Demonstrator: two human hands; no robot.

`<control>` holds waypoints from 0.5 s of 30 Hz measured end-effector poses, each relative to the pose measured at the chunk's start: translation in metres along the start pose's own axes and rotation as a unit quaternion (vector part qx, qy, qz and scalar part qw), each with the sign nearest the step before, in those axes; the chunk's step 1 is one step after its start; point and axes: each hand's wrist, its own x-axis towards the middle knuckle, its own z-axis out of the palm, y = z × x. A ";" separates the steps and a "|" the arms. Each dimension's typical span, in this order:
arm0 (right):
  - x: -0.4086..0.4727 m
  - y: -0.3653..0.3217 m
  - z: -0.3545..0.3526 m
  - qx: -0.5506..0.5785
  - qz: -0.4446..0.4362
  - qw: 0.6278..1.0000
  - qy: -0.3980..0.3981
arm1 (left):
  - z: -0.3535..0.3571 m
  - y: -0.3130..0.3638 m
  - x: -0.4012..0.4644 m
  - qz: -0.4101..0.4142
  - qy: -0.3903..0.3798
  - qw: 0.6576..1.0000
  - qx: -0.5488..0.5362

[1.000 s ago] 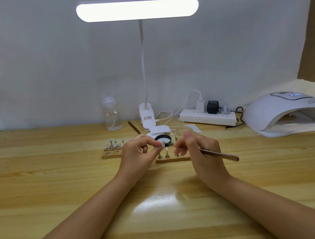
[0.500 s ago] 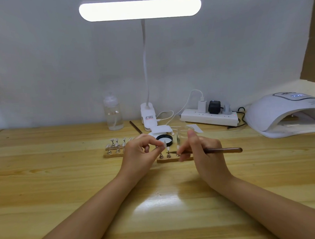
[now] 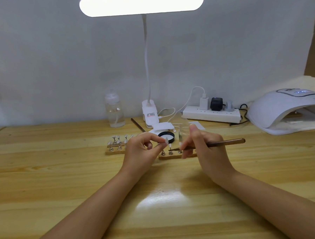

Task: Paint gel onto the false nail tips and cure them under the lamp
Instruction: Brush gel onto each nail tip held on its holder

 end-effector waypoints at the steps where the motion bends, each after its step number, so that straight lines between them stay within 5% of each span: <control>1: 0.000 0.000 0.000 0.005 -0.006 1.000 0.008 | 0.000 0.001 0.000 -0.003 0.001 1.000 0.000; 15: 0.000 0.000 0.000 -0.075 -0.047 0.996 -0.023 | -0.001 -0.002 0.000 0.004 0.013 1.000 -0.014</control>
